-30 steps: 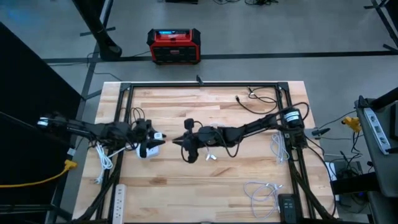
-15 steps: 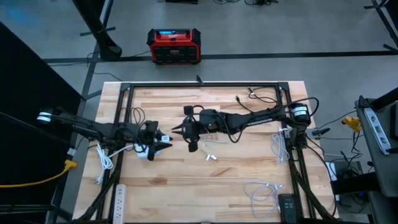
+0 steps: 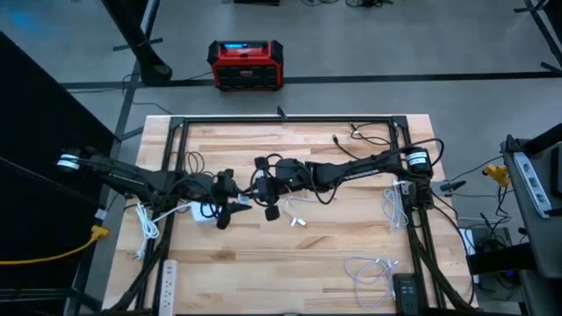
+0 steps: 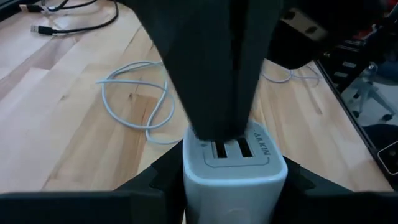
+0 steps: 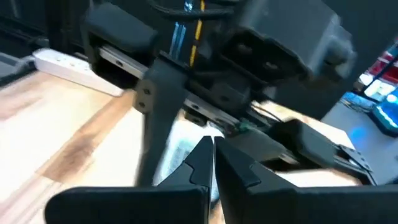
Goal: Insert USB
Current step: Insert the white charger adapter into the top white outlet extension
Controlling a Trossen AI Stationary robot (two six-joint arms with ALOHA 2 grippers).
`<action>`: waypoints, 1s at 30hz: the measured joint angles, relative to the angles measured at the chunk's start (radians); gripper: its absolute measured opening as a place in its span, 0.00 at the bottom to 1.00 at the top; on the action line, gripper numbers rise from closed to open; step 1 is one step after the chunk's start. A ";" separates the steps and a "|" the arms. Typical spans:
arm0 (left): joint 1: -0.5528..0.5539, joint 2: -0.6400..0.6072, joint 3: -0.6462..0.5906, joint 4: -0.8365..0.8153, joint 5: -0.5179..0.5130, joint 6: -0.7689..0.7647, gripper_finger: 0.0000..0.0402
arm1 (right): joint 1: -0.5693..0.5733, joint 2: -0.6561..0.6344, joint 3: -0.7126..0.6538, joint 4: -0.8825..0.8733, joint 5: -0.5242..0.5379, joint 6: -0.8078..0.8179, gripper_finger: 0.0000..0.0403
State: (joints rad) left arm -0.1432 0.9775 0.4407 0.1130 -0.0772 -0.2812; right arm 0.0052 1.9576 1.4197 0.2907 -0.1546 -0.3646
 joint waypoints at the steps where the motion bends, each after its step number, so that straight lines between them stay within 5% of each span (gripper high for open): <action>1: 0.000 0.001 0.002 0.001 0.000 0.000 0.34 | 0.005 0.000 0.000 -0.003 -0.004 0.000 0.00; 30: 0.000 0.005 0.002 -0.007 -0.006 0.000 0.34 | 0.012 0.039 0.003 -0.025 -0.037 0.026 0.00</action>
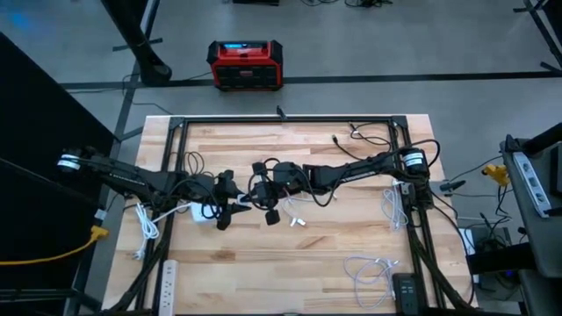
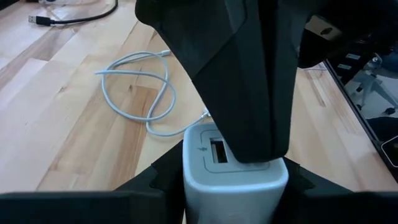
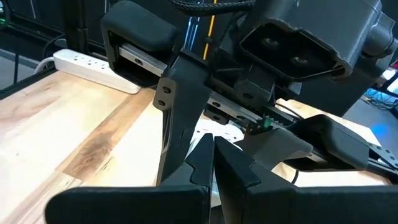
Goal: Insert USB
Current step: Insert the white charger adapter into the top white outlet extension
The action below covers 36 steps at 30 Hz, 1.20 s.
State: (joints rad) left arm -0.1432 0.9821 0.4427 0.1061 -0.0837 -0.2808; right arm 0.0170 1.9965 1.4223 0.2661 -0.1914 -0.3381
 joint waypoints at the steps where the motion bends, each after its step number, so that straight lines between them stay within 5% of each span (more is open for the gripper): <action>1: 0.000 0.000 0.000 0.002 0.000 0.000 0.34 | 0.000 0.000 0.000 0.000 -0.002 0.000 0.00; 36: 0.000 0.001 0.000 -0.019 0.003 -0.006 0.34 | -0.002 0.047 0.028 -0.032 -0.043 0.027 0.00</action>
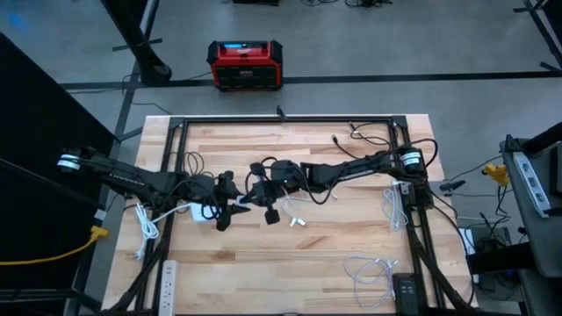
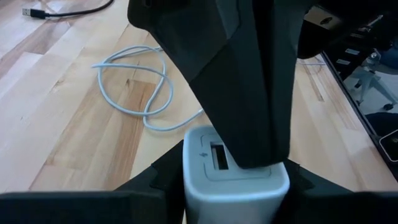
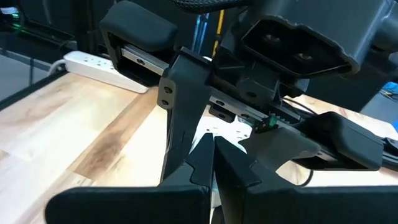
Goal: Insert USB
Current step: Insert the white charger adapter into the top white outlet extension
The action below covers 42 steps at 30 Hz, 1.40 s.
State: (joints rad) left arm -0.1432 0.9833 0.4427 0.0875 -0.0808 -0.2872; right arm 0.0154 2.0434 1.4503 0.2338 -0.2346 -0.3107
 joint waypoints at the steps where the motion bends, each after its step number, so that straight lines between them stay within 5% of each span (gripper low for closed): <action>1: 0.000 0.000 0.000 -0.003 -0.004 -0.001 0.34 | 0.000 0.000 0.004 0.001 0.012 0.000 0.00; 12: 0.001 -0.003 0.002 0.013 -0.014 -0.018 0.34 | -0.002 -0.050 0.020 -0.038 0.038 -0.029 0.00; 18: -0.001 -0.023 0.004 -0.026 -0.024 -0.026 0.34 | -0.002 -0.115 0.016 -0.185 0.225 -0.076 0.00; 24: -0.023 -0.120 -0.002 -0.215 -0.154 -0.062 0.34 | -0.021 -0.160 -0.030 -0.312 0.255 -0.047 0.00; 32: -0.095 -0.301 -0.116 -0.308 -0.317 -0.129 0.34 | -0.017 -0.164 -0.168 -0.265 0.254 0.008 0.00; 42: -0.109 -0.431 -0.262 -0.418 -0.357 -0.253 0.34 | -0.009 -0.164 -0.219 -0.220 0.253 0.024 0.00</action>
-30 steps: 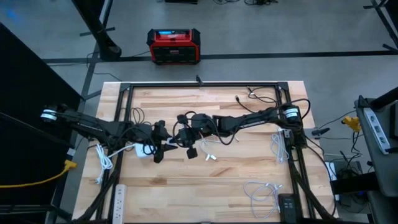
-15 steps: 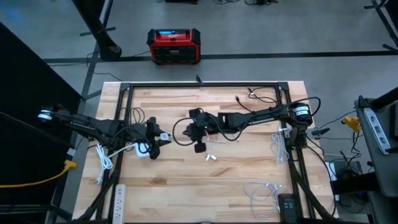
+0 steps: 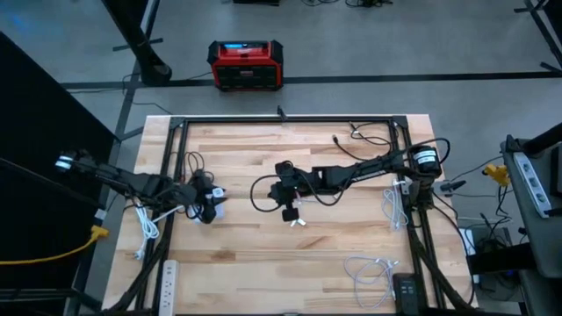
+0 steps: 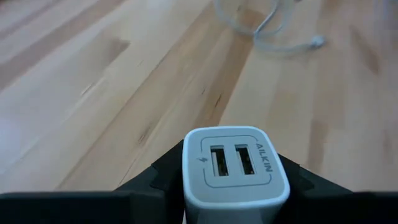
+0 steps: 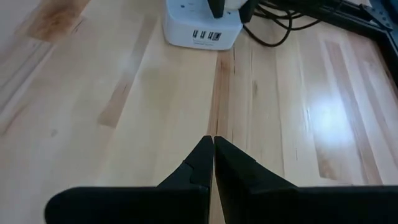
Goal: Insert USB
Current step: Insert the white charger adapter into the top white outlet extension
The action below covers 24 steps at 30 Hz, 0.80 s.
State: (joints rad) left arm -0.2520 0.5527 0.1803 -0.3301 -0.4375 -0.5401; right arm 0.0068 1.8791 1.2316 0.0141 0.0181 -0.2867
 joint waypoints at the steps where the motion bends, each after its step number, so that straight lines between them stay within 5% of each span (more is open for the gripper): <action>1: 0.000 -0.002 0.000 -0.017 -0.001 -0.011 0.34 | 0.000 -0.001 0.000 0.003 0.000 0.000 0.00; 24: -0.003 -0.031 -0.012 -0.135 -0.037 -0.015 0.34 | 0.000 -0.003 0.000 0.033 -0.048 0.026 0.00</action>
State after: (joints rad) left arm -0.2550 0.5217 0.1681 -0.4652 -0.4748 -0.5552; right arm 0.0067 1.8759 1.2316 0.0470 -0.0303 -0.2605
